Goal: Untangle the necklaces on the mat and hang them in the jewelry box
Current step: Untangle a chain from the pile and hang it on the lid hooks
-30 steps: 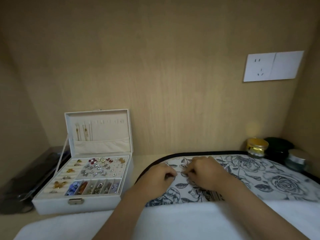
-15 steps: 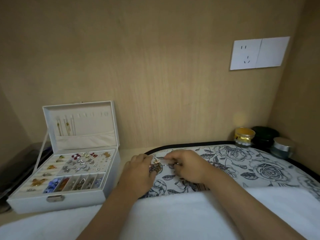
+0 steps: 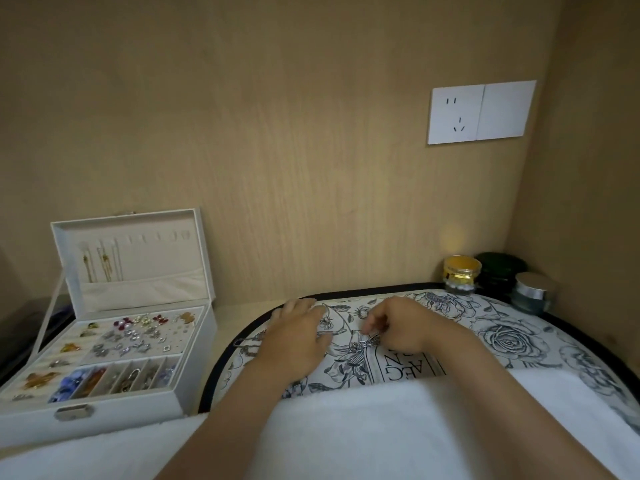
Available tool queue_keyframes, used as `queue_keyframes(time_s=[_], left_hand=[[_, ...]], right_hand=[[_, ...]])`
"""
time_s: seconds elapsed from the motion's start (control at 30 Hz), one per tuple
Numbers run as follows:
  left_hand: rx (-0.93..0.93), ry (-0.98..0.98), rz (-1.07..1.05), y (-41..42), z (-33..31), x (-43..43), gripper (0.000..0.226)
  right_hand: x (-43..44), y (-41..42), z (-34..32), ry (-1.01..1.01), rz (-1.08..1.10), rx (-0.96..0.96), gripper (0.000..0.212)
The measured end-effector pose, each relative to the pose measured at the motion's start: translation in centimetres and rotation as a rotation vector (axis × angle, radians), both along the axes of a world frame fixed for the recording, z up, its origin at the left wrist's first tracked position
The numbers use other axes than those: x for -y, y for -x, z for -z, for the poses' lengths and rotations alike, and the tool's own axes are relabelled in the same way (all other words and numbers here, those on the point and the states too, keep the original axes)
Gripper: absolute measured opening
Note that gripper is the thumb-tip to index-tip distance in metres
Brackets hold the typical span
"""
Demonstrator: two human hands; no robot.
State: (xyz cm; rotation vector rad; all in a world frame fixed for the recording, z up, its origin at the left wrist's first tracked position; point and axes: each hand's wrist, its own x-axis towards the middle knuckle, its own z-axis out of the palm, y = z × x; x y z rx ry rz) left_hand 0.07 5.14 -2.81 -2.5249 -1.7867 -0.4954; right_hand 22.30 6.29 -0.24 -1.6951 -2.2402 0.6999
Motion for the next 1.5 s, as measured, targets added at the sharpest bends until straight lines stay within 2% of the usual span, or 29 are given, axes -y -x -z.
queue_keyframes(time_s=[0.03, 0.13, 0.27, 0.4, 0.47, 0.57, 0.63, 0.7, 0.8, 0.97, 1.1, 1.27, 1.33, 1.4, 1.5], left_hand=[[0.080, -0.031, 0.074, -0.7, -0.1, 0.1, 0.042], [0.229, 0.084, 0.248, -2.4, -0.3, 1.0, 0.021], [0.191, 0.034, 0.212, -2.5, -0.5, 1.0, 0.009], [0.043, -0.017, 0.147, -0.4, -0.6, 1.3, 0.006], [0.017, 0.072, 0.096, 1.2, -0.7, 1.7, 0.011], [-0.002, 0.326, 0.030, 3.4, -2.1, 2.2, 0.018], [0.043, 0.381, 0.016, 3.8, -2.8, 2.6, 0.014], [0.126, 0.318, 0.036, 3.2, -2.7, 2.9, 0.007], [0.225, 0.172, 0.115, 2.4, -1.5, 3.0, 0.012], [0.045, 0.157, -0.046, 3.3, -0.2, 2.5, 0.043], [0.081, 0.195, -0.008, 4.1, 0.2, 2.3, 0.050], [0.157, 0.049, 0.109, 3.1, -0.3, 2.4, 0.041], [0.135, 0.059, 0.149, 2.5, -0.1, 2.5, 0.036], [0.192, 0.072, 0.166, 2.5, 0.0, 2.4, 0.021], [0.234, 0.109, 0.155, 2.9, -0.4, 2.5, 0.007]], right_hand=[[-0.2, 0.3, 0.2, -0.021, -0.010, 0.000, 0.044], [-0.5, 0.4, 0.5, -0.074, -0.016, -0.019, 0.041], [-0.4, -0.3, 0.3, -0.093, -0.001, -0.063, 0.025], [0.1, -0.2, -0.2, -0.078, -0.013, -0.121, 0.012], [0.2, 0.1, -0.2, -0.064, -0.022, -0.155, 0.010], [0.4, 0.7, -0.3, -0.016, -0.062, -0.166, 0.016], [0.5, 1.0, -0.3, 0.013, -0.098, -0.167, 0.021], [0.6, 1.4, -0.3, 0.023, -0.114, -0.185, 0.021], [0.8, 2.2, 0.0, -0.016, -0.122, -0.171, 0.021], [1.1, 3.5, 0.1, -0.045, -0.097, -0.120, 0.018], [1.7, 5.1, 0.4, -0.046, -0.135, -0.113, 0.019], [1.9, 4.1, -0.3, -0.144, -0.046, -0.264, 0.022], [2.1, 3.1, -0.3, -0.169, -0.018, -0.168, 0.027], [2.1, 2.4, 0.2, -0.138, -0.031, -0.085, 0.024], [2.0, 2.3, 0.9, -0.120, -0.028, -0.050, 0.021]])
